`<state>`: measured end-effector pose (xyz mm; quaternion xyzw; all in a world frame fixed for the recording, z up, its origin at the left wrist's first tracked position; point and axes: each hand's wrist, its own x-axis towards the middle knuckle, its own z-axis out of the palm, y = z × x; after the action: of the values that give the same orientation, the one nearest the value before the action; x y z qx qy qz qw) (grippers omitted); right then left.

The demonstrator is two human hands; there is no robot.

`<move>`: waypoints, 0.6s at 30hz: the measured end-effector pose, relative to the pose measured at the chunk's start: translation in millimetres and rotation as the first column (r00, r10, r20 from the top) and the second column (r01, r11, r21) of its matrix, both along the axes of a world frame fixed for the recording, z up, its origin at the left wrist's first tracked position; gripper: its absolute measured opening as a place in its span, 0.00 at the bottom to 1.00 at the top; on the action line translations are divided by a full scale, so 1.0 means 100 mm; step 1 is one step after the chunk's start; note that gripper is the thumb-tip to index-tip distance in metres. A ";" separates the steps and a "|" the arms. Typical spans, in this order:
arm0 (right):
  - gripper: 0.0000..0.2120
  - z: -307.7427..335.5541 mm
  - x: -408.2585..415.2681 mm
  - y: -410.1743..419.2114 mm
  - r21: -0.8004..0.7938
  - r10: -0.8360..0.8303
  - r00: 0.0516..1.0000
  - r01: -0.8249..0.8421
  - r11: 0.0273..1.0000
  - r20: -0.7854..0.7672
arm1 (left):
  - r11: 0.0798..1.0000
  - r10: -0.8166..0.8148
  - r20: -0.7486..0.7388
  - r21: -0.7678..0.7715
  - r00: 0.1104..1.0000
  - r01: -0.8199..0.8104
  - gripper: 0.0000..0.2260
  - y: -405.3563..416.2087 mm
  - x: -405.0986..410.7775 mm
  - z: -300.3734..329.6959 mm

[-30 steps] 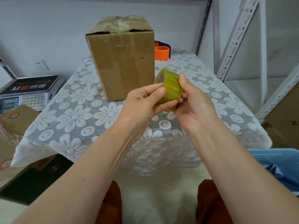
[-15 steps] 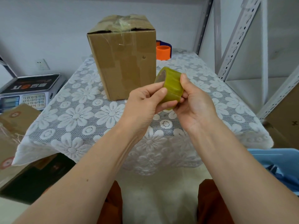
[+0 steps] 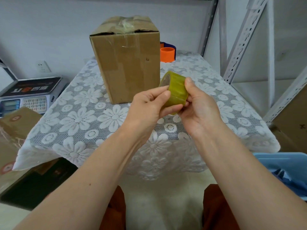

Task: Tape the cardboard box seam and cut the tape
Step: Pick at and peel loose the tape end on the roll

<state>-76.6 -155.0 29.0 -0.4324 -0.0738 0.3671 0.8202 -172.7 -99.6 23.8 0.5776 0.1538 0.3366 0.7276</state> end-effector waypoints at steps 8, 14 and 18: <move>0.15 -0.01 0.01 0.00 -0.025 -0.020 0.999 0.020 0.999 0.026 | 1.000 -0.029 -0.001 0.010 1.000 0.029 0.15 -0.04 -0.02 0.04; 0.10 -0.01 -0.02 -0.01 -0.004 0.027 0.999 -0.027 1.000 0.046 | 0.994 0.102 -0.088 0.050 0.991 -0.098 0.08 -0.03 -0.03 0.02; 0.11 -0.01 -0.06 0.01 -0.023 0.012 0.995 -0.010 1.000 0.094 | 0.980 0.155 -0.165 0.149 0.974 -0.130 0.06 -0.03 -0.02 -0.02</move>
<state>-82.5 -154.2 27.9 -0.4579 -0.1108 0.3517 0.8089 -174.3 -102.6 21.6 0.6412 0.2352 0.3454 0.6437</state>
